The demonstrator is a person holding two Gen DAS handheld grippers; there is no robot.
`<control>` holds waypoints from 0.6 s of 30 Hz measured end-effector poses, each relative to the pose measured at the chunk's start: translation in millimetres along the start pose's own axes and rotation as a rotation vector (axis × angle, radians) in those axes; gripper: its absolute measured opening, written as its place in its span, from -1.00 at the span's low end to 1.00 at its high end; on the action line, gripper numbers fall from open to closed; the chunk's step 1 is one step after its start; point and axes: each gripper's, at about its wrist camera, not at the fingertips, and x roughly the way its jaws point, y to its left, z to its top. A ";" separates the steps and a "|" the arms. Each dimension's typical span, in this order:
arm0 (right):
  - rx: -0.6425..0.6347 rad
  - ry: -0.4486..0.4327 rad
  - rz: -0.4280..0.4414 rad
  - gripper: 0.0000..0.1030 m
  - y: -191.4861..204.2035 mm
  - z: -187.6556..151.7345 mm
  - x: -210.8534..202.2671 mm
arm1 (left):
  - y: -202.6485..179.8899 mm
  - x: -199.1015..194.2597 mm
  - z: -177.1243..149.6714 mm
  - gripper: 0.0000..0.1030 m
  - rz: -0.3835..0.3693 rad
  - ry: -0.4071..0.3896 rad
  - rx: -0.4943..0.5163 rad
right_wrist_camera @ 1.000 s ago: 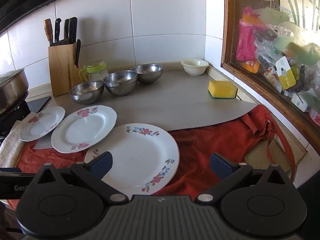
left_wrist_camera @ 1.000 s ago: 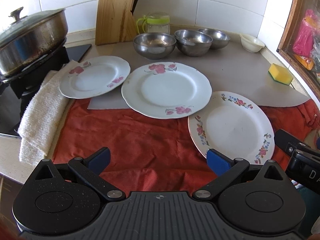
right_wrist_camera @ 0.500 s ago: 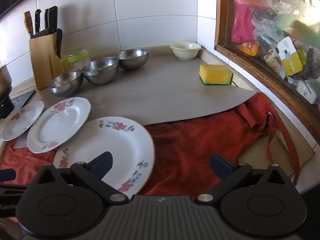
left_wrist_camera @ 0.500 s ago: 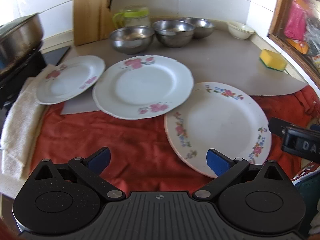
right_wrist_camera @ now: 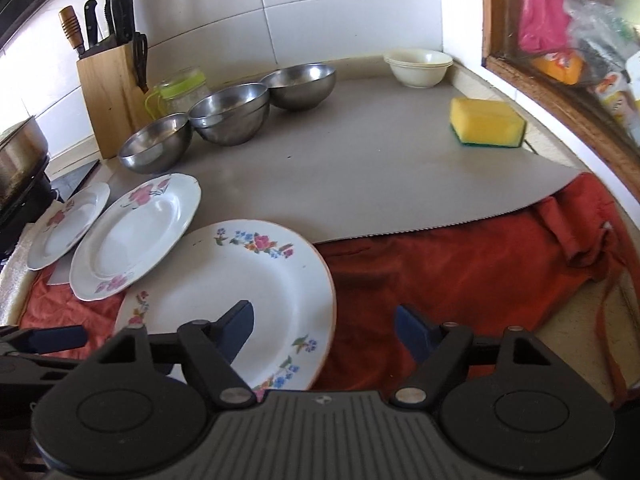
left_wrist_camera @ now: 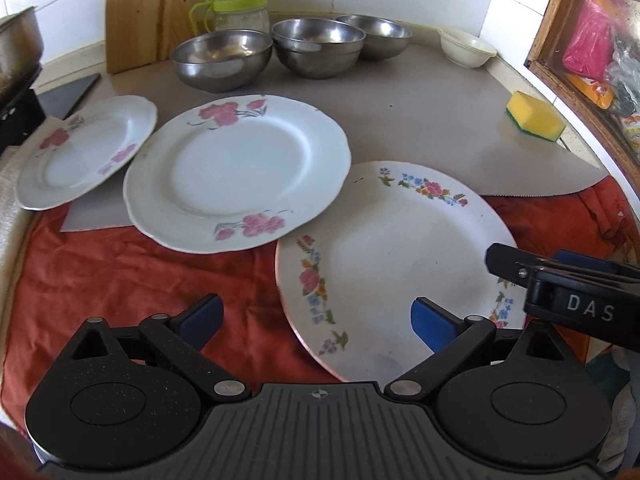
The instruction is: Organize plates and bowls
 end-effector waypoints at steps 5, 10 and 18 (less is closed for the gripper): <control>0.013 0.033 0.072 0.29 -1.7 0.4 7.0 | -4.8 3.2 2.2 0.94 -0.005 0.006 0.030; 0.029 0.071 0.104 0.20 -4.4 -1.4 15.1 | -4.8 9.0 2.2 0.91 -0.020 0.023 0.045; -0.009 0.079 0.165 0.14 -2.1 -0.3 17.4 | -10.1 18.6 3.9 0.90 -0.062 0.033 0.097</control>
